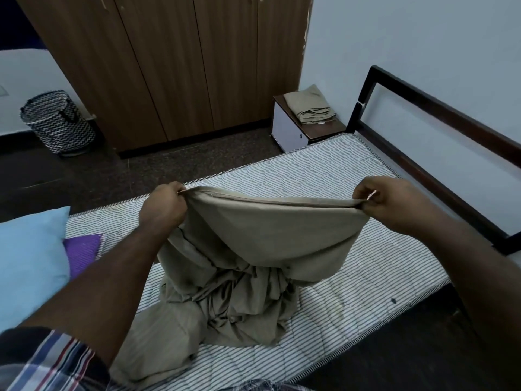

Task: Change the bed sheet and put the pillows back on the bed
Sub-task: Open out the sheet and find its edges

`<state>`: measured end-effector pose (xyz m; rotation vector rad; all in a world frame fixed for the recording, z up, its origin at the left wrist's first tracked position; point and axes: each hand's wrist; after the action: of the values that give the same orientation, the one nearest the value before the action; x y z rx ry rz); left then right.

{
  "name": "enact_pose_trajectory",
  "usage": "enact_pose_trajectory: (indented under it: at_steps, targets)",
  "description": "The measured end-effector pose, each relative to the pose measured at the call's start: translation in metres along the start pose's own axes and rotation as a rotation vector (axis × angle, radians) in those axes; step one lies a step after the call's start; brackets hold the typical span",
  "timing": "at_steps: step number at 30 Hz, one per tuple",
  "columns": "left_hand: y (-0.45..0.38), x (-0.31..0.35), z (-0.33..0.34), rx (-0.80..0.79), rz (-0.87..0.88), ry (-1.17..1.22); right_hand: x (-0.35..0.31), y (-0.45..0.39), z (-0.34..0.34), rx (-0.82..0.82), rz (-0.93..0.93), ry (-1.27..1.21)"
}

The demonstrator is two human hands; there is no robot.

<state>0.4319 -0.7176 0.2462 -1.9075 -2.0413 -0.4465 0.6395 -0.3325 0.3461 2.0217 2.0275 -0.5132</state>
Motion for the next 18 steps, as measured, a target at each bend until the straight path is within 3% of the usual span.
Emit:
enact_pose_trajectory:
  at_steps: [5,11,15,18]
  targets:
    - [-0.002,-0.001,0.0,-0.008,-0.007,0.0,-0.003,0.006,-0.008,-0.069,-0.115,0.002]
    - [-0.001,0.004,0.002,-0.025,0.011,0.028,0.007,-0.004,0.012,-0.428,-0.062,0.405]
    - [0.0,0.002,0.0,-0.024,-0.003,0.016,0.005,-0.003,0.011,-0.565,-0.004,0.446]
    - [0.0,-0.001,0.0,-0.017,-0.004,0.009,0.006,0.001,0.003,-0.55,0.024,0.353]
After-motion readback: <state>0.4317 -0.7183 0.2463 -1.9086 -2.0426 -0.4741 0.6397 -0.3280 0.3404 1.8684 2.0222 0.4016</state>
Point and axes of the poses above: each hand's wrist, its own y-axis away from the middle knuckle, its own z-axis out of the palm, x = y × z, and after that the axes turned 12 degrees about -z, right-handed
